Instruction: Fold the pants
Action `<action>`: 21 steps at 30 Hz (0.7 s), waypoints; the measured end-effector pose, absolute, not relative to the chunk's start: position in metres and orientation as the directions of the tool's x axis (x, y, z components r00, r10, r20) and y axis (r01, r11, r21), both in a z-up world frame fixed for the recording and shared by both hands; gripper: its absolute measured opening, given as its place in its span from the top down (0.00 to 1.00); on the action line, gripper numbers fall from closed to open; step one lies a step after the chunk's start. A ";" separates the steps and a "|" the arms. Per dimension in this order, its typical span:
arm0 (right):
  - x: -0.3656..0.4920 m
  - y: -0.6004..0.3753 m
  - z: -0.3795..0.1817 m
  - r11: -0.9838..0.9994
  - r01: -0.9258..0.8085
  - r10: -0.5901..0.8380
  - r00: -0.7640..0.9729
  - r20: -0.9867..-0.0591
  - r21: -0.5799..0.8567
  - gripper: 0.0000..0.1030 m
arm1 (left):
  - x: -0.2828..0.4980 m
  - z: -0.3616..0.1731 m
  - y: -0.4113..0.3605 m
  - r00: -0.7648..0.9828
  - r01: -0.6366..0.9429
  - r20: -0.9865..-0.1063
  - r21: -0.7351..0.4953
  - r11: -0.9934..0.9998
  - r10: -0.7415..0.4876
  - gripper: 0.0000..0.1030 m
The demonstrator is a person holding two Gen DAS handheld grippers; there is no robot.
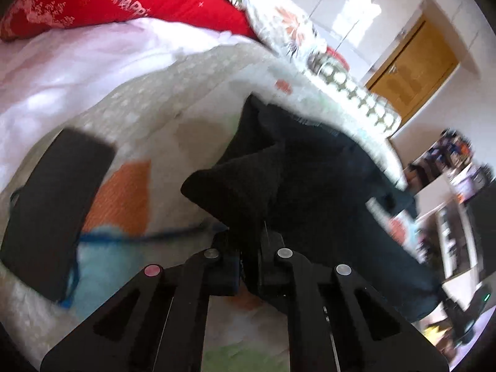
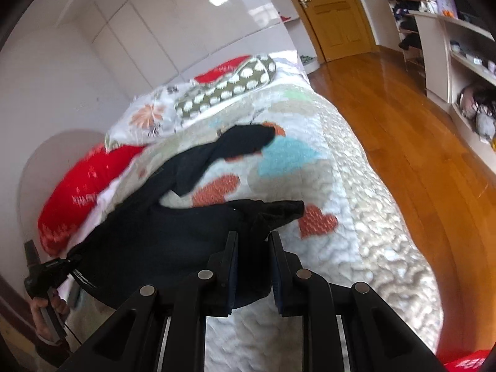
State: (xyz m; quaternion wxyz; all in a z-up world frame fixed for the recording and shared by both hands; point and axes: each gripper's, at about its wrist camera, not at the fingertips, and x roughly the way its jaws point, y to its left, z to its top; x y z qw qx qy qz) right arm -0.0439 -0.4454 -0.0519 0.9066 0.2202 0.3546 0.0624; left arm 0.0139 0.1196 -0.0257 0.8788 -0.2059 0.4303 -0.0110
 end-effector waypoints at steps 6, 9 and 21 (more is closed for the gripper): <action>-0.041 -0.463 -0.093 0.855 0.198 0.262 0.632 -0.729 0.479 0.68 | -0.002 -0.045 0.121 0.587 -0.200 -0.801 -0.287 0.937 -0.120 0.69; -0.046 -0.465 -0.072 0.885 0.210 0.182 0.665 -0.724 0.415 0.67 | -0.016 -0.025 0.126 0.620 -0.222 -0.782 -0.244 0.944 -0.056 0.61; -0.005 -0.380 -0.040 0.906 -0.120 0.376 0.669 -0.641 0.406 0.67 | -0.007 -0.003 0.070 0.670 -0.044 -0.733 -0.199 0.979 -0.119 0.47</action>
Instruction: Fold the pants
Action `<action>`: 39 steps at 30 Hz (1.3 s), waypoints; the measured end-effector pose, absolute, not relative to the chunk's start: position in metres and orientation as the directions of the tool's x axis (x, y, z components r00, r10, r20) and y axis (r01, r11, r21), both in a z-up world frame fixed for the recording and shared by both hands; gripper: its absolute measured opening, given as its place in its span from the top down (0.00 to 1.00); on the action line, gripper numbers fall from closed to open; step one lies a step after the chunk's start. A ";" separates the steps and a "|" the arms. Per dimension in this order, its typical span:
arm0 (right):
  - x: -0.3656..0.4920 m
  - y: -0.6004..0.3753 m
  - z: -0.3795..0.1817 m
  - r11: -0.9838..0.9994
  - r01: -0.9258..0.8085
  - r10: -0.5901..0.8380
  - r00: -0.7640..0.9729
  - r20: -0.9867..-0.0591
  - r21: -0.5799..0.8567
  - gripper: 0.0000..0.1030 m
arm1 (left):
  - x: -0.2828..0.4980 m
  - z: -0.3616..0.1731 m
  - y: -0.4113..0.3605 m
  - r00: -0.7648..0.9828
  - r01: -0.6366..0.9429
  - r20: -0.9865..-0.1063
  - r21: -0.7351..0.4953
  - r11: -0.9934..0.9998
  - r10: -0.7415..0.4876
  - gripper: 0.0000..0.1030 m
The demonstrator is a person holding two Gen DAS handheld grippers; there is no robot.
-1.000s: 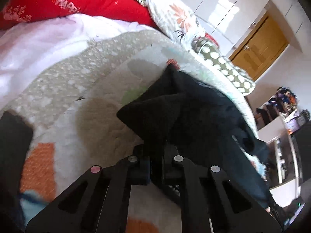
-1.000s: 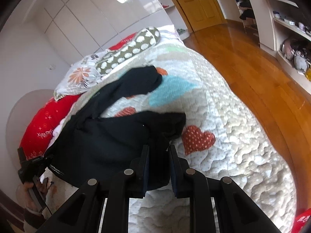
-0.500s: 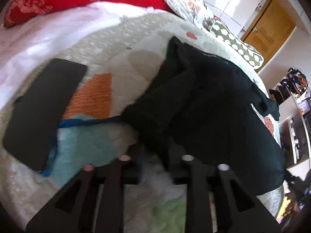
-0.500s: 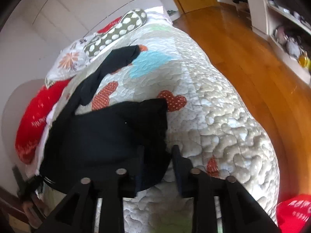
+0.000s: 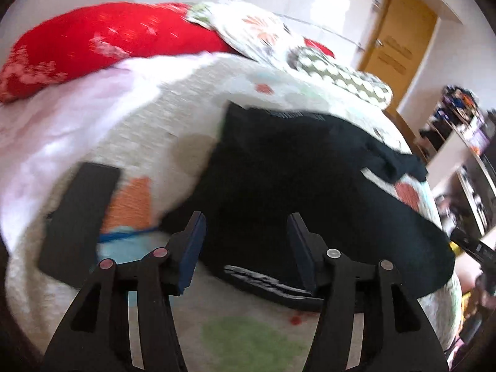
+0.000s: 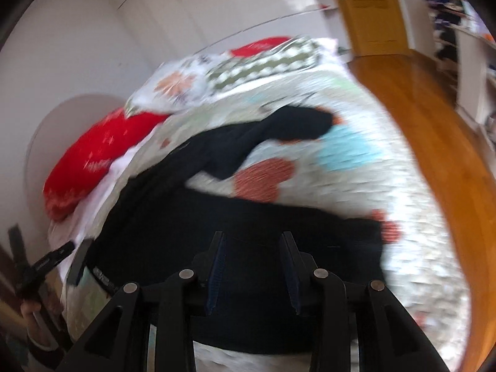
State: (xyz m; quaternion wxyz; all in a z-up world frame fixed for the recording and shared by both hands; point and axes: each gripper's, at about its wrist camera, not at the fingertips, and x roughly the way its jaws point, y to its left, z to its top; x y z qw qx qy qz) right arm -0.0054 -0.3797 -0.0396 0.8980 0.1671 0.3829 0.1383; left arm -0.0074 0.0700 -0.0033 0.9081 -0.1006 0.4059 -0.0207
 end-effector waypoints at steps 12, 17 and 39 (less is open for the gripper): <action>0.033 -0.324 -0.091 0.909 -0.224 0.417 0.507 -0.755 0.351 0.66 | 0.025 -0.052 0.041 0.579 -0.018 -0.809 -0.138 0.990 -0.102 0.43; 0.040 -0.327 -0.074 0.906 -0.233 0.422 0.527 -0.738 0.353 0.66 | 0.032 -0.040 0.046 0.597 -0.025 -0.798 -0.129 0.991 -0.089 0.43; 0.292 -0.230 -0.038 0.866 -0.493 0.358 0.506 -0.785 0.078 0.46 | 0.247 -0.035 0.109 0.469 0.117 -0.810 -0.339 0.934 -0.353 0.23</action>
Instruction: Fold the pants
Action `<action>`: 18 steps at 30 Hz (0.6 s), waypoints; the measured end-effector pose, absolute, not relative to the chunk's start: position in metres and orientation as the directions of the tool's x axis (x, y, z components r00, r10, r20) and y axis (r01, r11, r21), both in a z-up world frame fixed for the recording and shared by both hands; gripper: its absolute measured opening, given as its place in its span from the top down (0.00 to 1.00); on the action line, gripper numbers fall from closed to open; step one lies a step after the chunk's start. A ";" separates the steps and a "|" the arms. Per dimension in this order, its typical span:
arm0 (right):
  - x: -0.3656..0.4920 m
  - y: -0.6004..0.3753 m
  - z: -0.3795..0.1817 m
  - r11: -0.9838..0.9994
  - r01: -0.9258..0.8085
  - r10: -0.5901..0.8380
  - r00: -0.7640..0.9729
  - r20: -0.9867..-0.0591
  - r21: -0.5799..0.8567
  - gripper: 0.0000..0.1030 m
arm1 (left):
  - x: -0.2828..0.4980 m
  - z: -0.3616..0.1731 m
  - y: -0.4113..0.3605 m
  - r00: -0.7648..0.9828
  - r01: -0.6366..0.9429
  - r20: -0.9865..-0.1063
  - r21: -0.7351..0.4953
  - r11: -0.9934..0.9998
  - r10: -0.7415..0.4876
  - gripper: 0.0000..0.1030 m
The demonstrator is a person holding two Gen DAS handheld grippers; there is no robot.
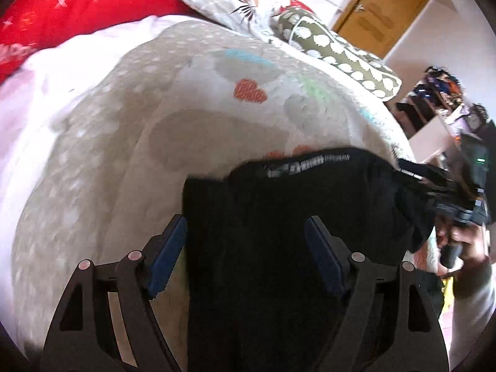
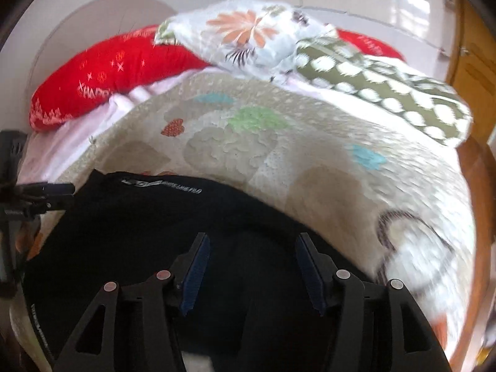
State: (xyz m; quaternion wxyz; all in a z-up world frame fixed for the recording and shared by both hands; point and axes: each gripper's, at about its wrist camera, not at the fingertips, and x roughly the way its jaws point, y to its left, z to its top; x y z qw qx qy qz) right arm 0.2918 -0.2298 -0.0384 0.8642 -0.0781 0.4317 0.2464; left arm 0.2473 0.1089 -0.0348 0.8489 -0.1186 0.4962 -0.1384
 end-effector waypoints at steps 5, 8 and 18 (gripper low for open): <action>0.337 -0.224 -0.068 0.874 -0.482 0.309 0.454 -0.835 0.062 0.46 | 0.280 -0.060 0.098 0.382 0.159 -0.844 -0.341 0.926 -0.376 0.17; 0.336 -0.226 -0.077 0.881 -0.471 0.298 0.478 -0.826 0.045 0.71 | 0.282 -0.063 0.080 0.361 0.243 -0.865 -0.275 0.930 -0.350 0.06; 0.285 -0.238 -0.012 0.890 -0.455 0.346 0.626 -0.700 0.033 0.95 | 0.265 -0.030 0.111 0.502 0.131 -0.823 -0.231 0.964 -0.266 0.95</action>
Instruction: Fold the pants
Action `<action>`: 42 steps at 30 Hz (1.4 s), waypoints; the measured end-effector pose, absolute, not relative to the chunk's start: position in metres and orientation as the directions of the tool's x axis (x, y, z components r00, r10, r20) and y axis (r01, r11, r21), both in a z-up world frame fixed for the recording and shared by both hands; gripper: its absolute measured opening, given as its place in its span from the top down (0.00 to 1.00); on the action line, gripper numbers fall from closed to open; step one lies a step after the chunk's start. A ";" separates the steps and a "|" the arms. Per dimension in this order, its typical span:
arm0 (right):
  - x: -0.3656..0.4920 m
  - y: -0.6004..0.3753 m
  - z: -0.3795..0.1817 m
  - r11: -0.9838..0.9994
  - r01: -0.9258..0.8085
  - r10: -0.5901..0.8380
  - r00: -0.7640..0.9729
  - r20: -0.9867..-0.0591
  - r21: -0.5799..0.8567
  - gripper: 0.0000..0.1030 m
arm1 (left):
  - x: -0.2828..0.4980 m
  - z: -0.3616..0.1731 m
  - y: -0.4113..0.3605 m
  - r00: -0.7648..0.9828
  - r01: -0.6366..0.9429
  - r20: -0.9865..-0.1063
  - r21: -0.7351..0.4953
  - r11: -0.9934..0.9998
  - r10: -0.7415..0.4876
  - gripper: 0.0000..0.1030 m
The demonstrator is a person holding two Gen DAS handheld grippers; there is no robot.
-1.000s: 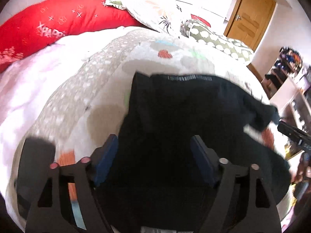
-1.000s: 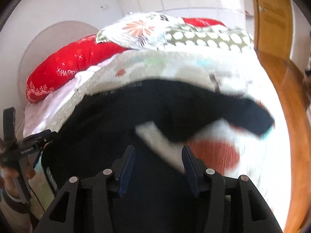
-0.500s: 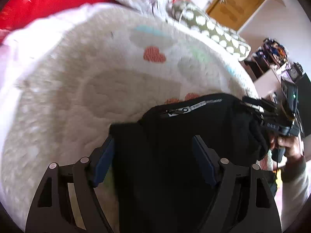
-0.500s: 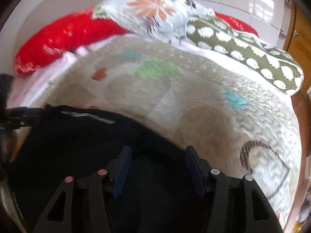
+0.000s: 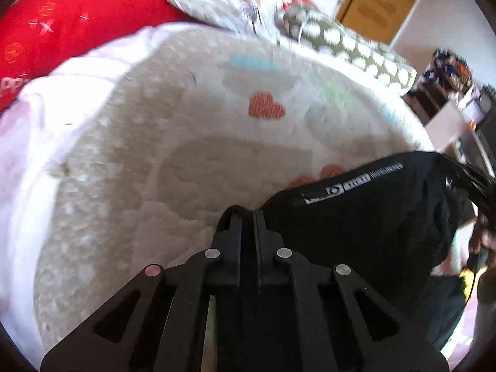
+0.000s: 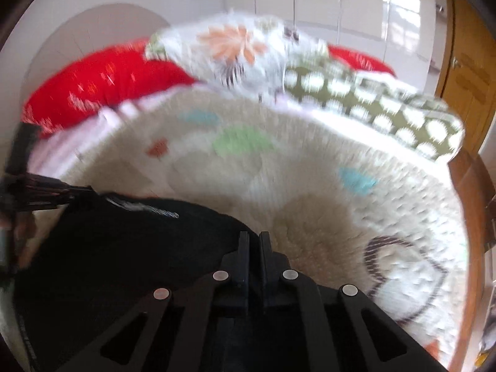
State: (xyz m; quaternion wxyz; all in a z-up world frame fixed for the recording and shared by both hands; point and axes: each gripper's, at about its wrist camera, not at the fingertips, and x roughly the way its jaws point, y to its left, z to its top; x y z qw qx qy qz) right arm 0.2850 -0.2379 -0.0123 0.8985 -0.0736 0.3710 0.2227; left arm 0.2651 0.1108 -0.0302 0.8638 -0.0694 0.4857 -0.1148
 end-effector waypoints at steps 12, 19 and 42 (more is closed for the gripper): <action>0.056 -0.250 0.065 0.788 -0.616 0.518 0.636 -0.572 0.028 0.95 | 0.134 0.034 0.099 0.671 0.174 -0.667 -0.283 0.943 -0.324 0.95; -0.031 -0.241 -0.048 0.736 -0.645 0.557 0.404 -0.726 0.205 0.95 | 0.073 0.002 0.107 0.654 0.111 -0.685 -0.334 0.936 -0.322 0.95; 0.106 -0.115 0.004 0.722 -0.589 0.677 0.489 -0.551 0.364 0.92 | 0.018 -0.005 0.183 0.685 -0.199 -0.720 -0.332 0.922 -0.111 0.80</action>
